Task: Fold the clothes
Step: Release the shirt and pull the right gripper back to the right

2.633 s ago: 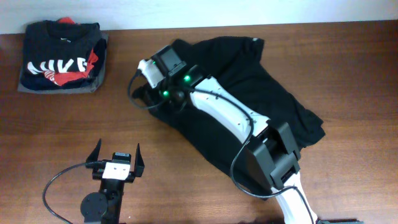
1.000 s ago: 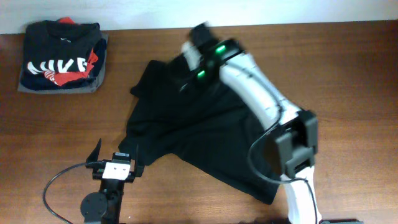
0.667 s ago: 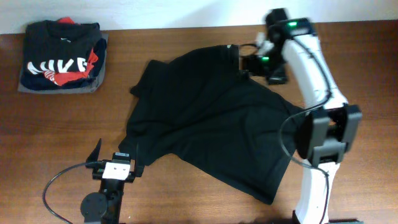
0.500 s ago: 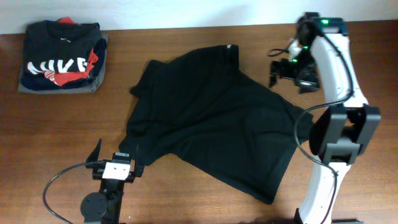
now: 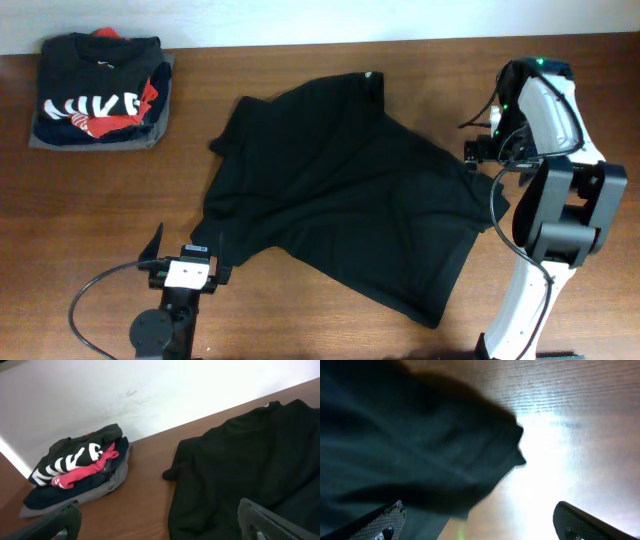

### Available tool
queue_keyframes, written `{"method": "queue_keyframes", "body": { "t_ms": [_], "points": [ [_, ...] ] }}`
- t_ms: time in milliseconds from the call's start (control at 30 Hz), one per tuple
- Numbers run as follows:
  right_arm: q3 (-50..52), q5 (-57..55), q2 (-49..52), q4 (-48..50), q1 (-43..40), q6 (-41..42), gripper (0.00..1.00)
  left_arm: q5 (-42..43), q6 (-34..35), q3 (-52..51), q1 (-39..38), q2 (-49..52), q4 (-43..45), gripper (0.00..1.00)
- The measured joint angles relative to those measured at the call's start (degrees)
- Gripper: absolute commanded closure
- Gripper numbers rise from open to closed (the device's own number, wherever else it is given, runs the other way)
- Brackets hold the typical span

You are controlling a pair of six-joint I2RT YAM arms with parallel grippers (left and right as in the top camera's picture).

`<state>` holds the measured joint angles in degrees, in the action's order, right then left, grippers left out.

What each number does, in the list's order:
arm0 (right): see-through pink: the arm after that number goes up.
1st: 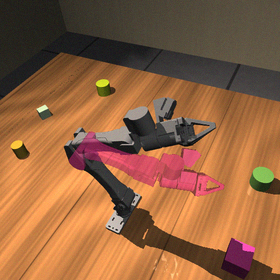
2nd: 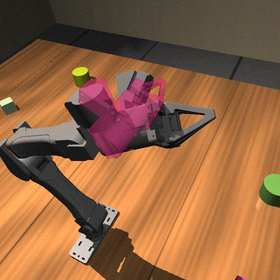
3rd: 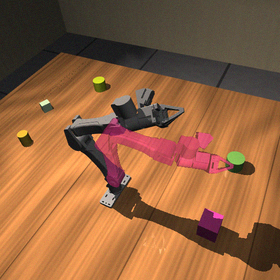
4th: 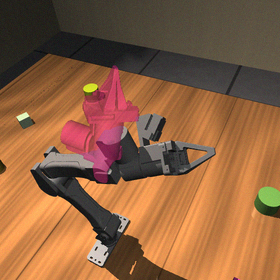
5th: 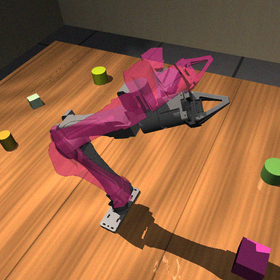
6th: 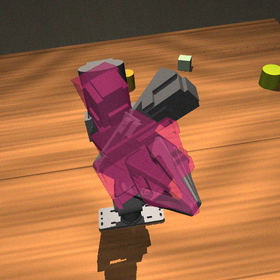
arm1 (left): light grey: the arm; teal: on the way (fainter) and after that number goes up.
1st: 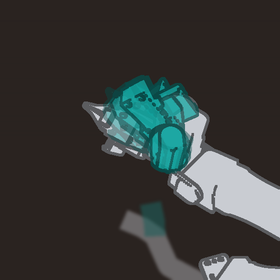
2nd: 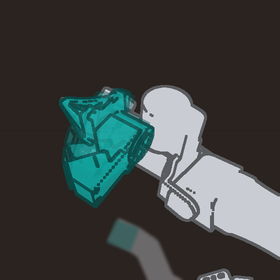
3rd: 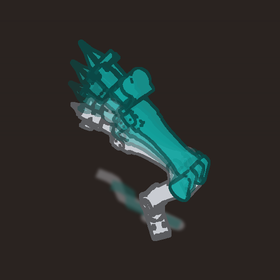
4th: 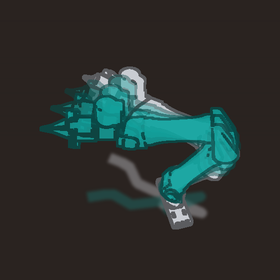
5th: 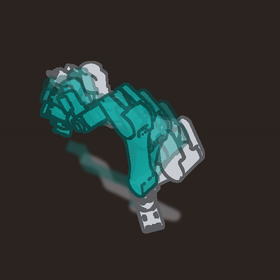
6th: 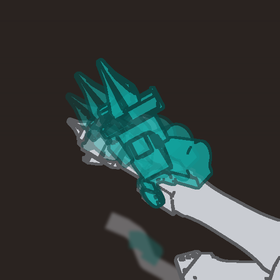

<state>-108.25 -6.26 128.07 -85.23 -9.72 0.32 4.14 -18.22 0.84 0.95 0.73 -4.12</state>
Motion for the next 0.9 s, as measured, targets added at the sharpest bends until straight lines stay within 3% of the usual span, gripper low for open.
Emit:
{"method": "queue_keyframes", "body": {
  "t_ms": [333,567,733,900],
  "points": [
    [10.9,-1.5,-0.1,10.9,0.4,-1.8,0.13,0.0,0.0,0.0,0.0,0.0,0.0,0.01],
    [11.7,-3.6,-0.1,14.6,2.1,-2.0,0.16,0.0,0.0,0.0,0.0,0.0,0.0,0.01],
    [11.7,-4.9,-0.1,15.1,2.6,-2.5,0.38,0.0,0.0,0.0,0.0,0.0,0.0,0.01],
    [11.7,-5.3,-0.1,15.8,2.6,-2.1,0.43,0.0,0.0,0.0,0.0,0.0,0.0,0.01]
  ]
}}
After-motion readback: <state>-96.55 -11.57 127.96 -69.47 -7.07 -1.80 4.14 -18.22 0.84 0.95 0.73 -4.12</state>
